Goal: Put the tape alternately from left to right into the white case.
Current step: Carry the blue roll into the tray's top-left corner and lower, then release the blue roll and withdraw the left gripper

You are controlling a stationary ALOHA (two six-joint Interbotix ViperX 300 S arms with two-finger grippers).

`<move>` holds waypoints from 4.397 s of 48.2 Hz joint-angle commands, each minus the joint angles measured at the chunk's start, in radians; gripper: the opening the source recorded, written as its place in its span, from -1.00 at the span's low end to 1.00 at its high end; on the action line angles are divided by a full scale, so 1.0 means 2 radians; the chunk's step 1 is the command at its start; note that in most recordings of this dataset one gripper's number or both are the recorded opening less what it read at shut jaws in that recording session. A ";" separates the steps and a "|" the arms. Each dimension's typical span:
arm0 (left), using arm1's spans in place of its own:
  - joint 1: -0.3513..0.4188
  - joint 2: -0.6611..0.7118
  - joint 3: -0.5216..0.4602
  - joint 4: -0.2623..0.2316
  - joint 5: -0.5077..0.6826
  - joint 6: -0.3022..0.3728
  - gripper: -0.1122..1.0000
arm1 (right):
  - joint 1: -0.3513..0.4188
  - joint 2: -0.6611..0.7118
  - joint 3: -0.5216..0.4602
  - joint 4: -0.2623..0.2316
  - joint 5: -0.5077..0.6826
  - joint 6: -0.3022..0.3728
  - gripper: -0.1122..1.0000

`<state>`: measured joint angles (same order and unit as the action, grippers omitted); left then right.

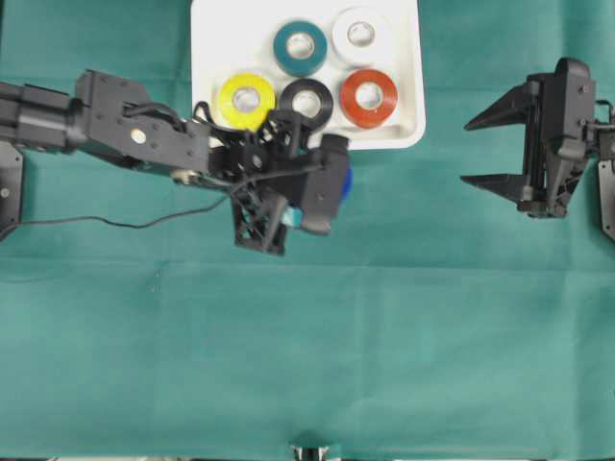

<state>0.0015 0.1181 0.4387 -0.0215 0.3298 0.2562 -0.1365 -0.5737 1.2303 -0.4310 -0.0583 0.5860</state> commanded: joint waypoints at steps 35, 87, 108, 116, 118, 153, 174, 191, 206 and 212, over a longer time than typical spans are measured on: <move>0.150 -0.087 0.086 0.001 -0.005 0.003 -0.32 | 0.001 -0.002 -0.004 0.002 -0.004 0.002 0.67; 0.204 -0.062 0.091 0.000 -0.016 -0.001 -0.31 | 0.001 -0.002 -0.004 0.002 -0.004 0.002 0.67; 0.205 -0.063 0.097 0.000 -0.016 0.000 0.93 | 0.001 -0.002 -0.005 0.002 -0.004 0.002 0.66; 0.204 -0.067 0.097 0.000 -0.016 0.000 0.92 | 0.001 -0.002 -0.005 0.002 -0.004 0.002 0.66; 0.204 -0.067 0.097 0.000 -0.016 0.000 0.92 | 0.001 -0.002 -0.004 0.002 -0.004 0.002 0.67; 0.108 -0.144 0.144 -0.002 -0.015 -0.017 0.92 | 0.001 -0.002 -0.005 0.002 -0.004 0.002 0.66; 0.025 -0.179 0.179 -0.002 -0.016 -0.077 0.92 | 0.001 -0.002 -0.005 0.002 -0.004 0.002 0.67; 0.002 -0.207 0.207 -0.003 -0.018 -0.105 0.92 | 0.001 -0.002 -0.004 0.002 -0.013 0.002 0.67; 0.000 -0.230 0.240 -0.002 -0.067 -0.106 0.92 | 0.001 -0.002 0.002 0.002 -0.013 0.002 0.67; 0.000 -0.235 0.245 -0.002 -0.079 -0.106 0.92 | 0.001 -0.002 0.002 0.002 -0.013 0.002 0.66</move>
<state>0.0046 -0.3329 0.9342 -0.0245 0.1917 0.0460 -0.1365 -0.5737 1.2425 -0.4280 -0.0767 0.5890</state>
